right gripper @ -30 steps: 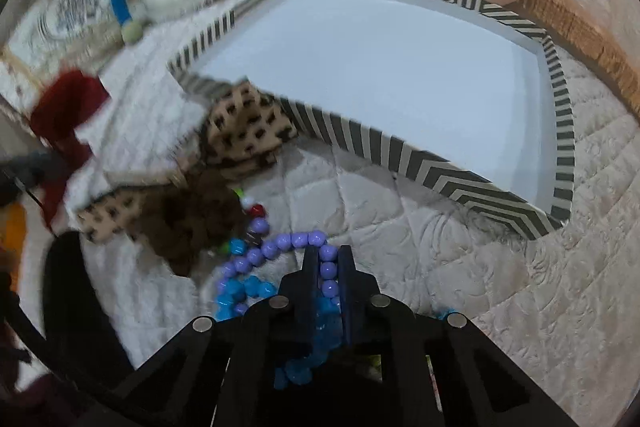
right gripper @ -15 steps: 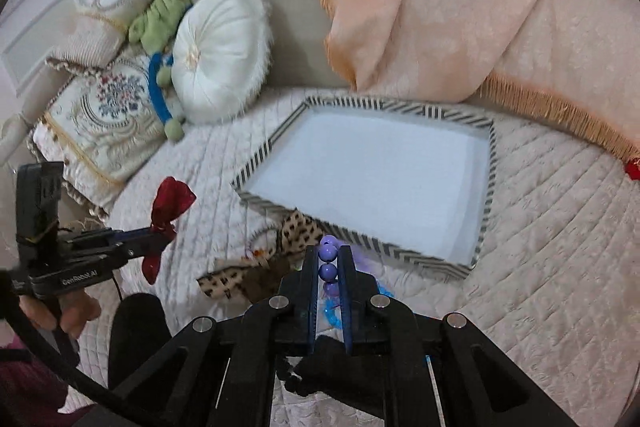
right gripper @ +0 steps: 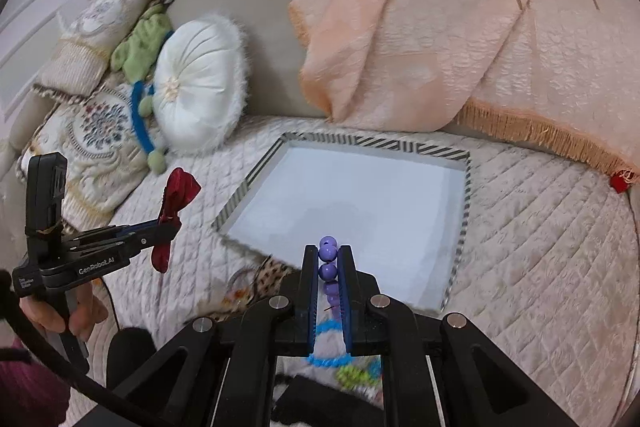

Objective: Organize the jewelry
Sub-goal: 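Carry both items into the tray and open both tools to release them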

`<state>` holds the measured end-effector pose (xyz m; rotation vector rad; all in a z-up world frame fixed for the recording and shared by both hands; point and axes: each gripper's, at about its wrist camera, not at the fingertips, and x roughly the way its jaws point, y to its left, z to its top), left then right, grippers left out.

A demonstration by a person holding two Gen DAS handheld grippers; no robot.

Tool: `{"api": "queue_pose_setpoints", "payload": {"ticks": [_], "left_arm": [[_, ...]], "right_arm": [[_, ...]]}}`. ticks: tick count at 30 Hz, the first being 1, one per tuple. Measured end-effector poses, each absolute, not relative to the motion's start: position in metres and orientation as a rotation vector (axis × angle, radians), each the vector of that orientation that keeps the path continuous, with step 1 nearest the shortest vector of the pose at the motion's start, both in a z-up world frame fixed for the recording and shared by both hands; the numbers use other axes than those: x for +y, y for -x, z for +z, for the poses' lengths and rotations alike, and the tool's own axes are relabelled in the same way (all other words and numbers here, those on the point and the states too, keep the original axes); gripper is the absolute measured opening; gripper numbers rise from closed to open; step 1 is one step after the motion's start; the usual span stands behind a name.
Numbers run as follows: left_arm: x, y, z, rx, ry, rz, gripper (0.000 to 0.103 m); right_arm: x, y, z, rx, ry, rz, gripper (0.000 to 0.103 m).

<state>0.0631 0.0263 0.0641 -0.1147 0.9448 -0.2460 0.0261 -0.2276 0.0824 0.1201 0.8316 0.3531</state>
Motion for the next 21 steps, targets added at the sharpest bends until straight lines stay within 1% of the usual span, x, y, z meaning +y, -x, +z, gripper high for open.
{"api": "queue_pose_setpoints", "payload": {"ticks": [4,12,18,21], "left_arm": [[0.012,-0.094,0.055,0.958,0.104,-0.224,0.017],[-0.013,-0.152,0.014,1.025,0.077,-0.172,0.017],[-0.019,-0.175,-0.019,1.077,0.042,-0.123,0.017],[-0.02,-0.18,-0.031,1.099,0.026,-0.088,0.018]], "right_arm": [[-0.226,-0.05,0.071,0.853,-0.138,0.337,0.009],[-0.226,-0.094,0.026,0.93,-0.181,0.302,0.009],[-0.255,-0.11,-0.014,1.027,-0.196,0.21,0.009],[-0.262,-0.109,-0.023,1.048,-0.185,0.18,0.009]]}}
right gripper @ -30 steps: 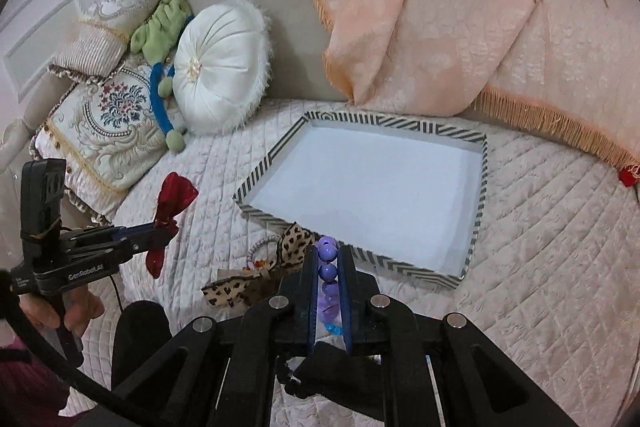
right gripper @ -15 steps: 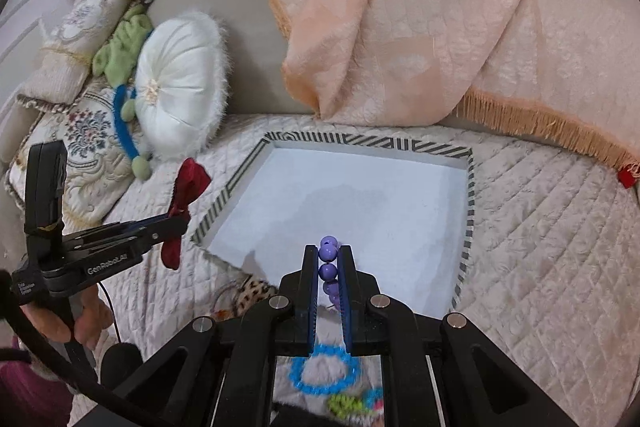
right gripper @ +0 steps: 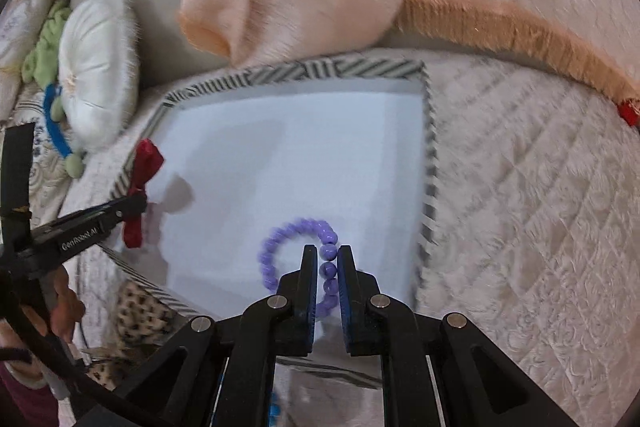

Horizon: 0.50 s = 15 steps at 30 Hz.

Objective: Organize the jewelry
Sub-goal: 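Carry both items into the tray and open both tools to release them, then withdraw both tools and move toward the leopard bow and blue bracelet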

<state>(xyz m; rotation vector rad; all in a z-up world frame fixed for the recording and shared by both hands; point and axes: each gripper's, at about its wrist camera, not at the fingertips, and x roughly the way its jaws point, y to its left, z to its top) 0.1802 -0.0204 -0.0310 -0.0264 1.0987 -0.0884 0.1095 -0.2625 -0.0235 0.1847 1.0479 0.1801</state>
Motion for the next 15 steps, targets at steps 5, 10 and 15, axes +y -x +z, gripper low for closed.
{"api": "queue_pose_setpoints", "payload": {"ticks": [5,10,15], "left_arm": [[-0.023,-0.18,-0.037,1.111,0.019,-0.08,0.044],[-0.019,-0.164,-0.017,1.069,0.031,-0.081,0.055],[-0.012,-0.136,0.013,1.0,0.025,-0.063,0.055]], "right_arm": [[-0.261,-0.096,-0.021,1.026,-0.16,0.184,0.03],[-0.26,-0.081,-0.014,1.003,-0.152,0.19,0.04],[-0.252,-0.059,0.004,0.965,-0.155,0.21,0.04]]}}
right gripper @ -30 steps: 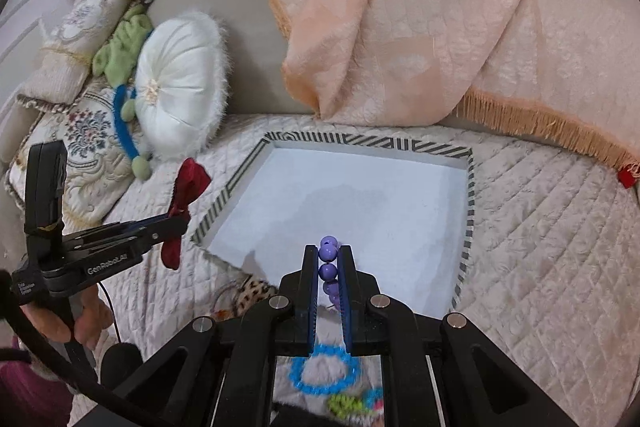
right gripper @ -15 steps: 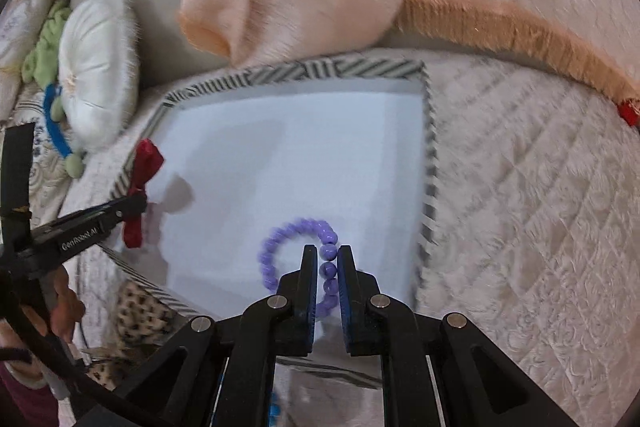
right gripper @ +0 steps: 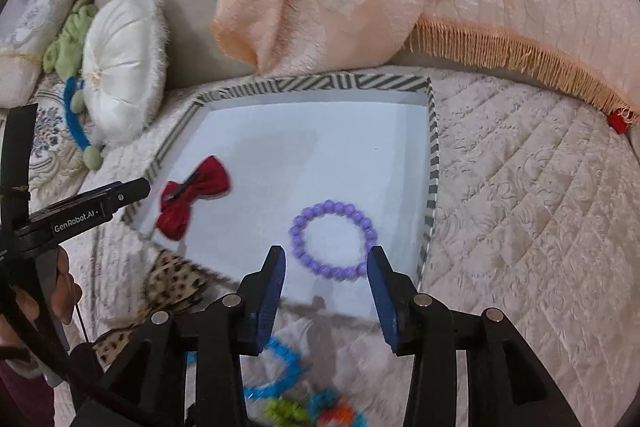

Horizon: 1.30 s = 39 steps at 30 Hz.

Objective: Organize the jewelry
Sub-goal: 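Withdraw both tools and move toward the leopard bow and blue bracelet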

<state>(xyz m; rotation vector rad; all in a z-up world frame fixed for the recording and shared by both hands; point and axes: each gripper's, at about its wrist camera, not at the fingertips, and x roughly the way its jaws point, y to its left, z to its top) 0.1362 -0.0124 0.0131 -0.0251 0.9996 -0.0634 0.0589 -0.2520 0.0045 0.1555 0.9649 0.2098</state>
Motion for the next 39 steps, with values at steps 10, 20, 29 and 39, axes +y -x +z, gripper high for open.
{"api": "queue_pose_setpoints", "payload": {"ticks": [10,20,29,39], "left_arm": [[-0.003,-0.064,0.048,0.913,0.013,-0.05,0.055],[0.003,-0.006,0.048,0.896,0.02,-0.029,0.055],[-0.005,0.021,0.048,0.911,0.063,-0.044,0.055],[-0.012,0.035,0.039,0.927,0.024,-0.046,0.055]], "right_arm": [[-0.222,-0.005,0.04,0.891,-0.134,0.232,0.04],[-0.208,0.046,0.052,0.842,-0.103,0.23,0.042],[-0.202,0.07,0.053,0.826,-0.128,0.228,0.053],[-0.196,0.081,0.039,0.873,-0.101,0.222,0.056]]}}
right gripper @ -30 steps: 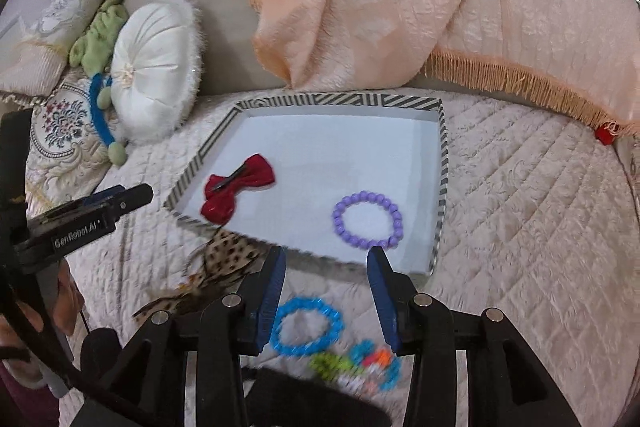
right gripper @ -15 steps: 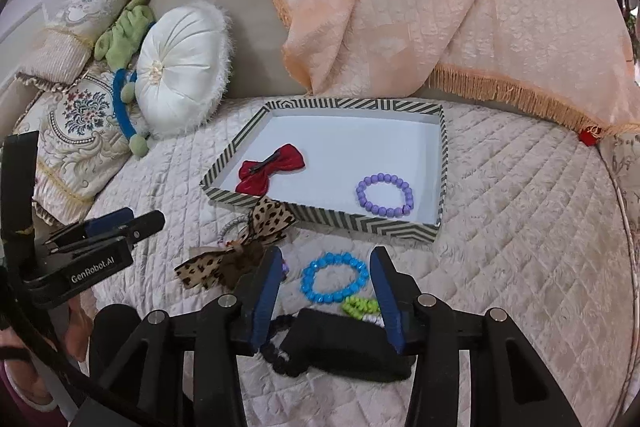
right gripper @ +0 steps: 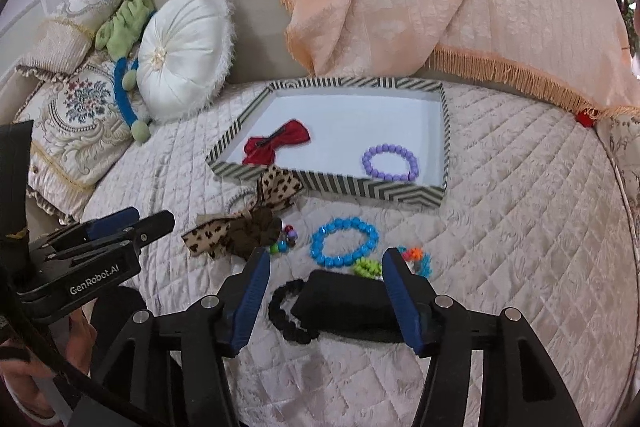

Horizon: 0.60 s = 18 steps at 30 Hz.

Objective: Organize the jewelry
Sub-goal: 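Withdraw both tools and move toward the leopard bow and blue bracelet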

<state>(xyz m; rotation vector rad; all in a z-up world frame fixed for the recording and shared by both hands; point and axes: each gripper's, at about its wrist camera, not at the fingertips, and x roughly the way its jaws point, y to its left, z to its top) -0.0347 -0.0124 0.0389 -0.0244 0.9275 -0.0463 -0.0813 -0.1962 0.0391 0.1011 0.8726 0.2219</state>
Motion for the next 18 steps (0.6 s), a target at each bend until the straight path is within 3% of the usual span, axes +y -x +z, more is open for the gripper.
{"api": "queue_pose_setpoints", "payload": {"ticks": [18], "left_arm": [[-0.009,0.037,0.024,0.978,0.018,-0.064,0.056]], "right_arm": [[-0.193,0.085,0.033,0.899,-0.082,0.227,0.062]]}}
